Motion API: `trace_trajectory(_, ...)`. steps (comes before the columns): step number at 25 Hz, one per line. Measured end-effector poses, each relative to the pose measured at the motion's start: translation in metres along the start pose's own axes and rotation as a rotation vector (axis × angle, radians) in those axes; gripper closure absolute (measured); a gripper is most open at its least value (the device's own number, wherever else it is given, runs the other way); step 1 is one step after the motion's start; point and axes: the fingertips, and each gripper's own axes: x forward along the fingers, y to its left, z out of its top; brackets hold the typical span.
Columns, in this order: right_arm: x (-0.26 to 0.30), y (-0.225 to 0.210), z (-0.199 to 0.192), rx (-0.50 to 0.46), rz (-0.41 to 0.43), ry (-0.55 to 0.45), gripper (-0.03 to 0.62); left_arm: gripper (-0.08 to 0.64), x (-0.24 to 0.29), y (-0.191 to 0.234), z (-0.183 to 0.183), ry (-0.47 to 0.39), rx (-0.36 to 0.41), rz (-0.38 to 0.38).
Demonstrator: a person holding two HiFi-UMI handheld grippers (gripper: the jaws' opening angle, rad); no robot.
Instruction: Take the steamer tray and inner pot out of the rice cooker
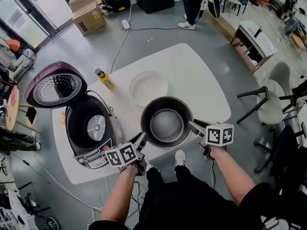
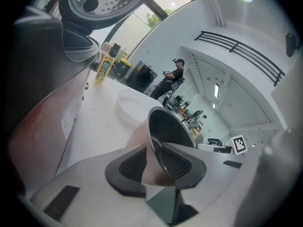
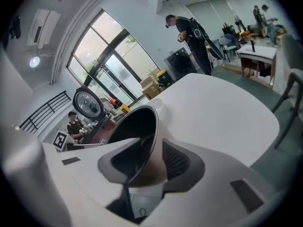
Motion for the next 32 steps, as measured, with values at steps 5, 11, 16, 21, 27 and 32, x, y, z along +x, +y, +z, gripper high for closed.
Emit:
trace_trajectory(5, -0.022, 0.01, 0.037, -0.149, -0.072, -0.098, 0.316, 0.207, -0.022, -0.024, 0.019, -0.036, 0.205, 0.046)
trace_trajectory(11, -0.041, 0.091, 0.094, -0.429, -0.024, -0.249, 0.231, 0.101, -0.074, -0.066, 0.087, -0.248, 0.478, 0.159)
trace_trajectory(16, -0.057, 0.179, 0.132, -0.67, 0.039, -0.38, 0.224, 0.109, -0.126, -0.099, 0.131, -0.428, 0.653, 0.262)
trace_trajectory(21, -0.075, 0.252, 0.159, -0.846, 0.073, -0.52, 0.224, 0.143, -0.189, -0.13, 0.169, -0.631, 0.76, 0.343)
trace_trajectory(27, -0.089, 0.31, 0.168, -0.955, 0.095, -0.637, 0.225, 0.224, -0.236, -0.157, 0.187, -0.771, 0.806, 0.37)
trace_trajectory(32, -0.087, 0.338, 0.167, -0.984, 0.136, -0.658, 0.284, 0.35, -0.26, -0.161, 0.195, -0.838, 0.846, 0.419)
